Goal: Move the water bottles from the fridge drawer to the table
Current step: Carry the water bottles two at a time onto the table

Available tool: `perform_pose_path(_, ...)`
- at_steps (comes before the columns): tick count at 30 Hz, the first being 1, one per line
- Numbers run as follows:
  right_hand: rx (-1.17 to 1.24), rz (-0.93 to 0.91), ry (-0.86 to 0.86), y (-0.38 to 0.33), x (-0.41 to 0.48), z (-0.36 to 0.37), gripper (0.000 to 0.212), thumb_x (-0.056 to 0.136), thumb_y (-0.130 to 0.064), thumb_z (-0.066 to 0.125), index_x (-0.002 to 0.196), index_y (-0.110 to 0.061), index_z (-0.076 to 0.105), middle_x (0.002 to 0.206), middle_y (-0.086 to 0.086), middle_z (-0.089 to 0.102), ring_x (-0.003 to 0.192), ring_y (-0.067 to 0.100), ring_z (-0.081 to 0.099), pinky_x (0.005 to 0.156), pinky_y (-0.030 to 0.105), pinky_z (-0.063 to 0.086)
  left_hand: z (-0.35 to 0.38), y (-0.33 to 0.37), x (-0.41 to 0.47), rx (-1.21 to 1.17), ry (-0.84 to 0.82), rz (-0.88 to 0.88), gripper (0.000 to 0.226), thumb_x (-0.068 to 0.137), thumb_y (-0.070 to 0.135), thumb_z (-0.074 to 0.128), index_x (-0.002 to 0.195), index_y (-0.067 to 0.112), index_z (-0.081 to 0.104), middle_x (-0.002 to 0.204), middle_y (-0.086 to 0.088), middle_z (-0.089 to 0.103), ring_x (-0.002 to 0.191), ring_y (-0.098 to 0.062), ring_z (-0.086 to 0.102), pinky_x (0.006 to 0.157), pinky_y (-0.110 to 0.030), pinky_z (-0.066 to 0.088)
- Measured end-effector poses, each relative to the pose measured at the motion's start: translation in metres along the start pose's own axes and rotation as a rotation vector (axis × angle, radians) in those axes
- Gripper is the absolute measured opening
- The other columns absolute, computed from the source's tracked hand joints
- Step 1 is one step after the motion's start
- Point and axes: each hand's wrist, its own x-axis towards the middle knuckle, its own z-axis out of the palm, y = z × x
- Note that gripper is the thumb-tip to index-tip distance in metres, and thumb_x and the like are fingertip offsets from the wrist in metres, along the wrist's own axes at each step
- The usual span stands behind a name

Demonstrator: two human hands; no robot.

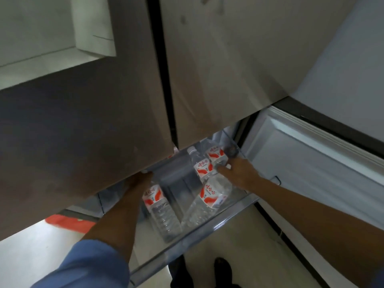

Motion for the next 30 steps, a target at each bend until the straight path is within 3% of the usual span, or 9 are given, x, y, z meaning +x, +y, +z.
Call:
perform_pose_path(2, -0.003, 0.003, -0.024, -0.001, -0.002, -0.003, 0.042, 0.097, -0.047, 0.048, 0.109, -0.011, 0.065, 0.097, 0.005, 0.067, 0.08, 0.017, 0.058, 0.073, 0.023, 0.042, -0.001, -0.002, 0.0, -0.006, -0.008, 0.032, 0.028, 0.09, 0.021, 0.064, 0.069, 0.005, 0.057, 0.09, -0.019, 0.067, 0.086, -0.029, 0.061, 0.071, -0.03, 0.041)
perform_pose_path(4, 0.02, 0.013, -0.052, -0.002, -0.004, -0.008, 0.041, 0.096, -0.048, 0.049, 0.11, -0.012, 0.064, 0.098, 0.006, 0.067, 0.08, 0.016, 0.057, 0.074, 0.023, 0.041, -0.006, -0.003, -0.007, -0.002, -0.033, 0.035, 0.033, 0.087, 0.029, 0.067, 0.066, 0.005, 0.057, 0.064, -0.006, 0.06, 0.062, -0.019, 0.056, 0.057, -0.028, 0.043)
perform_pose_path(9, 0.054, -0.016, -0.069, -0.005, -0.014, -0.014, 0.046, 0.091, -0.051, 0.054, 0.121, -0.016, 0.06, 0.119, 0.007, 0.063, 0.098, 0.019, 0.059, 0.087, 0.028, 0.044, -0.032, 0.005, -0.046, 0.057, -0.002, 0.149, 0.037, 0.086, 0.036, 0.064, 0.105, 0.004, 0.064, 0.101, -0.017, 0.069, 0.09, -0.03, 0.066, 0.079, -0.036, 0.052)
perform_pose_path(11, 0.027, -0.053, -0.069, -0.011, -0.021, -0.017, 0.043, 0.09, -0.051, 0.052, 0.117, -0.019, 0.061, 0.115, 0.007, 0.065, 0.096, 0.022, 0.061, 0.087, 0.032, 0.049, -0.046, 0.01, -0.072, 0.08, -0.011, 0.218, 0.033, 0.091, 0.034, 0.06, 0.11, 0.007, 0.058, 0.103, -0.012, 0.066, 0.086, -0.025, 0.065, 0.081, -0.037, 0.053)
perform_pose_path(17, -0.093, -0.303, 0.089, -0.048, -0.05, -0.024, 0.031, 0.09, -0.043, 0.056, 0.106, -0.017, 0.063, 0.101, 0.01, 0.068, 0.09, 0.027, 0.062, 0.07, 0.03, 0.043, -0.065, -0.009, -0.157, 0.369, 0.224, 0.421, 0.035, 0.087, 0.044, 0.054, 0.093, 0.011, 0.061, 0.087, -0.016, 0.068, 0.083, -0.034, 0.064, 0.069, -0.036, 0.052)
perform_pose_path(21, -0.112, -0.368, 0.23, -0.071, -0.063, -0.033, 0.029, 0.091, -0.042, 0.054, 0.101, -0.015, 0.06, 0.098, 0.014, 0.066, 0.085, 0.03, 0.06, 0.066, 0.03, 0.033, -0.072, -0.034, -0.208, 0.229, 0.421, 0.464, 0.048, 0.081, 0.056, 0.038, 0.092, 0.012, 0.053, 0.08, -0.014, 0.067, 0.074, -0.034, 0.066, 0.065, -0.044, 0.055)
perform_pose_path(25, 0.031, -0.377, 0.293, -0.092, -0.083, -0.048, 0.027, 0.093, -0.036, 0.054, 0.097, -0.01, 0.059, 0.092, 0.017, 0.067, 0.073, 0.023, 0.049, 0.064, 0.029, 0.033, -0.101, -0.048, -0.248, 0.043, 0.627, 0.425, 0.024, 0.09, 0.039, 0.055, 0.094, 0.016, 0.055, 0.088, -0.004, 0.064, 0.076, -0.022, 0.064, 0.065, -0.037, 0.058)
perform_pose_path(28, 0.115, -0.389, 0.334, -0.106, -0.103, -0.056, 0.026, 0.093, -0.034, 0.054, 0.099, -0.009, 0.061, 0.094, 0.018, 0.067, 0.078, 0.028, 0.053, 0.066, 0.03, 0.034, -0.126, -0.062, -0.275, -0.006, 0.79, 0.413, 0.021, 0.088, 0.032, 0.058, 0.089, 0.011, 0.057, 0.081, -0.008, 0.063, 0.069, -0.02, 0.055, 0.057, -0.023, 0.039)
perform_pose_path(30, 0.155, -0.405, 0.354, -0.118, -0.12, -0.059, 0.028, 0.093, -0.033, 0.052, 0.102, -0.008, 0.061, 0.093, 0.018, 0.066, 0.081, 0.03, 0.054, 0.066, 0.032, 0.035, -0.146, -0.074, -0.298, -0.078, 0.876, 0.41, 0.018, 0.087, 0.025, 0.06, 0.084, 0.007, 0.058, 0.08, -0.011, 0.063, 0.071, -0.026, 0.056, 0.059, -0.027, 0.033)
